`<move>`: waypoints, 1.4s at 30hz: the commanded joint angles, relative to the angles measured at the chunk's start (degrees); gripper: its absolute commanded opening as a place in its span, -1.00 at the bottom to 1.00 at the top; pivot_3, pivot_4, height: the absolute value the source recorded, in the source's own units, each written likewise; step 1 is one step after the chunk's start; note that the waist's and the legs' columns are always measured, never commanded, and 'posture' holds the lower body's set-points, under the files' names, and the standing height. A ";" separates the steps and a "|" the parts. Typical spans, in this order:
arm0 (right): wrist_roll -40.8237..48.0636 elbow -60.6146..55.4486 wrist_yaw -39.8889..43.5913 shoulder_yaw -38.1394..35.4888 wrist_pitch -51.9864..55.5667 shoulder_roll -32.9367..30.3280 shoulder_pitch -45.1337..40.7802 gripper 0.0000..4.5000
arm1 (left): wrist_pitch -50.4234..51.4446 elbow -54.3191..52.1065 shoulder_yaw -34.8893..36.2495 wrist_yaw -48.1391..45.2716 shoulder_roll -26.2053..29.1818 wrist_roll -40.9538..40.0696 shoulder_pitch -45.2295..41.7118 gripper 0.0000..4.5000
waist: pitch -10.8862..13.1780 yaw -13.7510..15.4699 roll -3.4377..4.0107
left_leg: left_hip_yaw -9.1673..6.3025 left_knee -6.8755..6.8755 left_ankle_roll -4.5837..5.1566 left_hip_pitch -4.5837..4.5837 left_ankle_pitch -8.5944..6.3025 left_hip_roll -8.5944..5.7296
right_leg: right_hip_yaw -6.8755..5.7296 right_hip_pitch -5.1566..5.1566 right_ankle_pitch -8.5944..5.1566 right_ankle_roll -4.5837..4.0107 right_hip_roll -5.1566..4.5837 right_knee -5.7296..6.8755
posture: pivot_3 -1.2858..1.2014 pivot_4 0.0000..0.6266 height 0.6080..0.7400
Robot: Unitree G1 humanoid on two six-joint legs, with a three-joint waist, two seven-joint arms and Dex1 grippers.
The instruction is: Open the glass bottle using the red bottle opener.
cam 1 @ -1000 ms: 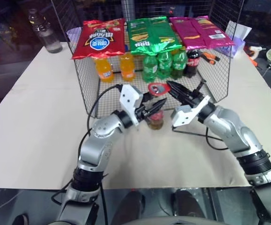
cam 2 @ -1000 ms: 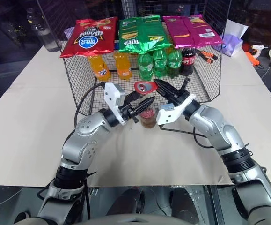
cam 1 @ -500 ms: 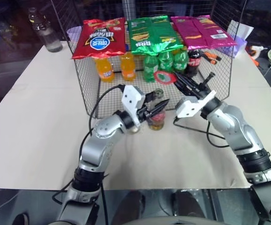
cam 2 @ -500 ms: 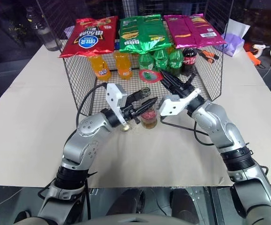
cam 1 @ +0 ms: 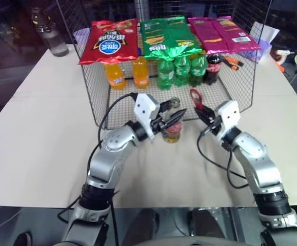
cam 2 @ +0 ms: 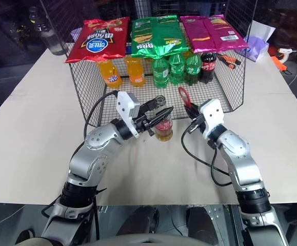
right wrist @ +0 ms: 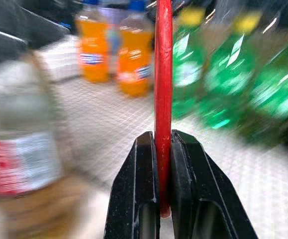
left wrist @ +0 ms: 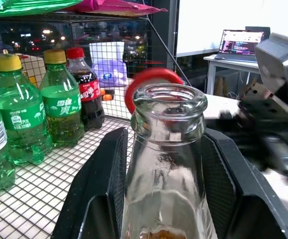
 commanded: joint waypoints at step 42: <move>12.95 -4.64 -8.51 -5.78 19.33 -0.57 -1.18 0.85 | -1.55 1.64 -0.26 -0.43 0.55 1.88 1.22 0.44 | 0.04 -0.04 0.02 | -0.01 -0.05 0.01 -0.48 -0.01 -0.03 | -0.07 -0.43 0.00 0.01 0.16 -0.16 | 0.03 -0.52 1.00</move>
